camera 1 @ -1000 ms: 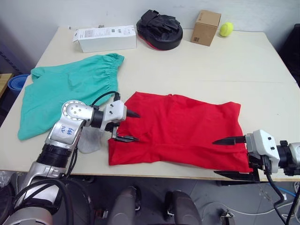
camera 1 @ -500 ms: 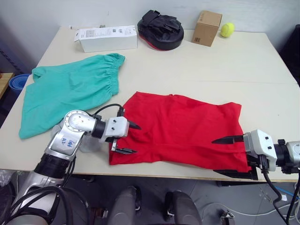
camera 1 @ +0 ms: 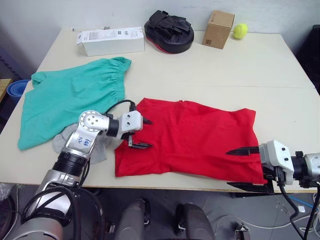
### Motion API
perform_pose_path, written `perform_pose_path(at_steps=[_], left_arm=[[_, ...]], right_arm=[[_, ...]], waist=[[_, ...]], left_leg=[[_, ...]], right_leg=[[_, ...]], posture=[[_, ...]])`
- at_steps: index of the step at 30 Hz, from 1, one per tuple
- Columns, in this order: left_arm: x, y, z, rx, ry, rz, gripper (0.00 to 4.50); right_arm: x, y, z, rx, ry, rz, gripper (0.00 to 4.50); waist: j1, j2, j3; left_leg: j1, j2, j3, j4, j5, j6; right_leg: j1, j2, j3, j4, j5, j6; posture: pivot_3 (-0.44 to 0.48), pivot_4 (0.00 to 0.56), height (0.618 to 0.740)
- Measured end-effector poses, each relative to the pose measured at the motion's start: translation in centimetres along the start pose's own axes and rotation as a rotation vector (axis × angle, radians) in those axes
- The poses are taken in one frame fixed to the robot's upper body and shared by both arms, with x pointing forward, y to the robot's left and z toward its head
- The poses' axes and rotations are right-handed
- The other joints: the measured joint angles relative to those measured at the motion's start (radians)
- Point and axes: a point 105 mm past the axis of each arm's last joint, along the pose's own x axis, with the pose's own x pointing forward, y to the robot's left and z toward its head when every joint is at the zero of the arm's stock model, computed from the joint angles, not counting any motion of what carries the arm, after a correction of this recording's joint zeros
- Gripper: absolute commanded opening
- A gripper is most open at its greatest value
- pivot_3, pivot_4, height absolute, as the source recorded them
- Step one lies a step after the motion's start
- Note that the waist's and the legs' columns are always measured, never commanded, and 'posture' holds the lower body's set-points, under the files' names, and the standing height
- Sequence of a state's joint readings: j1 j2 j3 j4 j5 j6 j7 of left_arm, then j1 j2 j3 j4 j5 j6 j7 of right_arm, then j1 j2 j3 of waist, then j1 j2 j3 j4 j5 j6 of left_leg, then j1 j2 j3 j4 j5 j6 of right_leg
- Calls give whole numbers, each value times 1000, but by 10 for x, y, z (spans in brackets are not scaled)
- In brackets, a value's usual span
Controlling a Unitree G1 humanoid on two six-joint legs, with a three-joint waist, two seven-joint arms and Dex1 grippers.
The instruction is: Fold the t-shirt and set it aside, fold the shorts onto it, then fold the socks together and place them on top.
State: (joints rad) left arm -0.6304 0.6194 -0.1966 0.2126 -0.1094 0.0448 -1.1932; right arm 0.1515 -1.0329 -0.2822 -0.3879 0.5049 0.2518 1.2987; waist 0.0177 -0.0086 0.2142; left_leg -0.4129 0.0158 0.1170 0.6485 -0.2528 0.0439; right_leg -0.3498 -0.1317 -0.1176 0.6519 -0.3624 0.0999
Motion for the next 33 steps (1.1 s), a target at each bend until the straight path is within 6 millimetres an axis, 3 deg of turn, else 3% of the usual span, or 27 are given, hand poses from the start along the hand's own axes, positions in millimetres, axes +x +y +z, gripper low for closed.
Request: perform_pose_path(at_steps=[3,6,15,18,21,28,29,33], left_arm=[[-15,-10,6,4,-11,-11,4487],[-26,-40,8,-2,-9,-88,4487],[-31,-90,8,62,76,-186,4487],[-30,-98,5,73,88,-184,4500],[-29,-99,4,57,84,-172,3861],[-28,-98,11,-71,-10,-128,1556],[-27,-96,11,-93,-20,-121,1199],[-22,-79,1,-163,-25,-69,40]], right_arm=[[-1,2,-6,-19,28,-4,4500],[-11,4,-21,-54,91,-23,4500],[-36,2,-55,-168,227,-87,4500],[-41,-2,-52,-149,204,-121,3885],[-41,-3,-44,-114,154,-127,2815],[-24,-9,-24,-62,61,-100,250],[-20,-9,-24,-58,51,-92,0],[-1,-8,-31,-40,49,-43,0]], waist=[[1,0,0],[2,0,0],[6,0,0],[5,0,0],[4,0,0],[3,0,0],[3,0,0],[9,0,0]], left_leg=[[1,0,0,0,0,0],[5,0,0,-2,-1,0],[6,0,0,-4,-4,-4],[6,0,0,-4,-2,-1],[6,1,0,-5,-2,-1],[6,1,-1,-5,-3,-1],[6,1,-1,-5,-3,-1],[6,0,-1,-4,-3,-1]], right_leg=[[1,0,0,-1,0,0],[7,0,0,-6,0,0],[9,0,1,-11,0,0],[8,0,1,-10,0,0],[8,0,1,-10,0,0],[8,0,1,-11,0,0],[8,0,1,-11,0,0],[8,0,1,-11,0,0]], posture=[[0,150,740],[0,150,740],[0,150,740],[0,150,740],[0,150,740],[0,150,740],[0,150,740],[0,150,740]])
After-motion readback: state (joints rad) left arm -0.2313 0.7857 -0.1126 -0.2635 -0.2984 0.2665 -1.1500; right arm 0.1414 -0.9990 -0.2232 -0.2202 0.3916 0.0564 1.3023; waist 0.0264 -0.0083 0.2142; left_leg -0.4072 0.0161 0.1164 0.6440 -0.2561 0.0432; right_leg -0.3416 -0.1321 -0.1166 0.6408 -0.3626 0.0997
